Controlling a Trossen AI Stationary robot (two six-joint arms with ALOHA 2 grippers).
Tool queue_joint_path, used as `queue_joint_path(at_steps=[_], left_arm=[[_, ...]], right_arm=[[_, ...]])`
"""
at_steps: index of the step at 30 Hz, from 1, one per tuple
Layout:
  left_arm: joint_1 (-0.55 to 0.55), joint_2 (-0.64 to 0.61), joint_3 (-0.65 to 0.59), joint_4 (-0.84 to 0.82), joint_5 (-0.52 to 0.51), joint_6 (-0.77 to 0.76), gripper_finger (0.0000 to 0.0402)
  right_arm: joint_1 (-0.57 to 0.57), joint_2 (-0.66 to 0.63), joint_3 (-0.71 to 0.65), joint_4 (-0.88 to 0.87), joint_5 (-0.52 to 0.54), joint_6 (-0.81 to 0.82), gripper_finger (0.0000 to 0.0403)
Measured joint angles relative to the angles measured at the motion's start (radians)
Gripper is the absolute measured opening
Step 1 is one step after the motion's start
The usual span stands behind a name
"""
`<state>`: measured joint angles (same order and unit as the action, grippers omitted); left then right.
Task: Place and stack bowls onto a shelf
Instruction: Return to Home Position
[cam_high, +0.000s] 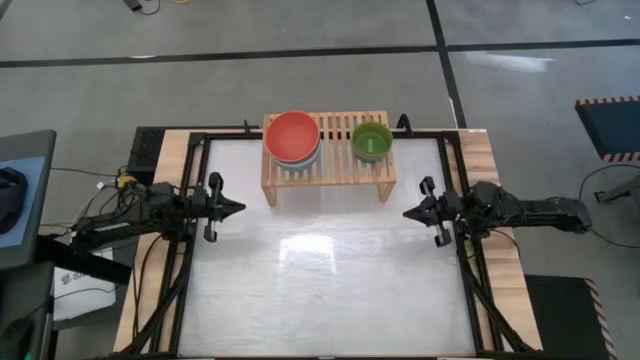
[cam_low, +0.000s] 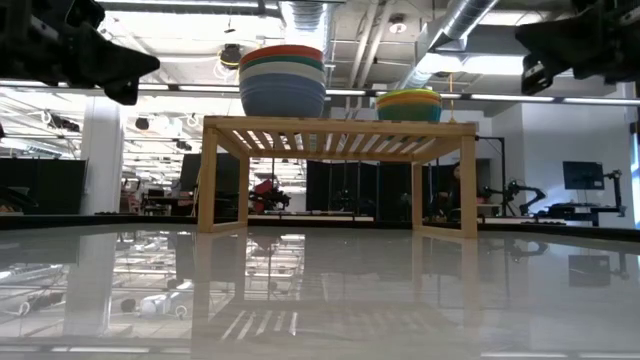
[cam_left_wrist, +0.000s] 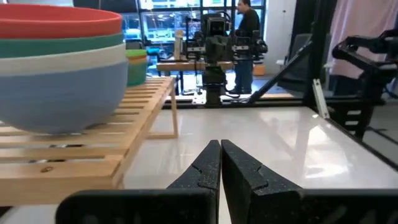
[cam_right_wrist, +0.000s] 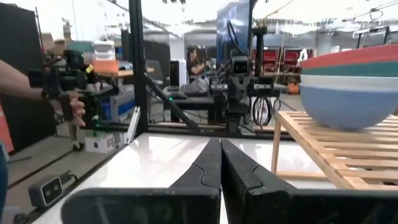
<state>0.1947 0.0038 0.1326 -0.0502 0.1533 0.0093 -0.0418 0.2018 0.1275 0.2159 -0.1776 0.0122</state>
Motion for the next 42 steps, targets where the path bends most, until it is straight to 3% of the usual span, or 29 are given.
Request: queue_joint_path(at_steps=[6, 11, 25, 31, 36, 42], left_arm=[[0.0, 0.0, -0.008, -0.015, 0.029, 0.067, 0.0], [0.0, 0.0, -0.108, 0.113, 0.056, 0.037, 0.0], [0.0, 0.001, -0.122, 0.115, 0.067, 0.091, 0.0], [0.0, 0.007, -0.122, 0.101, -0.025, -0.014, 0.0], [-0.011, 0.054, -0.122, 0.101, -0.014, -0.171, 0.0], [-0.033, 0.133, -0.122, 0.101, -0.005, -0.13, 0.0]], right_arm=[[0.002, -0.127, -0.068, 0.003, -0.001, 0.039, 0.0021], [0.002, -0.202, -0.119, -0.029, -0.002, 0.099, 0.0021], [-0.001, -0.2, -0.12, -0.093, -0.002, 0.064, 0.0027], [0.002, -0.2, -0.12, -0.127, 0.0, 0.067, 0.0043], [0.002, -0.2, -0.12, -0.155, 0.0, 0.067, 0.0045], [0.002, -0.196, -0.121, -0.163, 0.0, 0.067, 0.0046]])
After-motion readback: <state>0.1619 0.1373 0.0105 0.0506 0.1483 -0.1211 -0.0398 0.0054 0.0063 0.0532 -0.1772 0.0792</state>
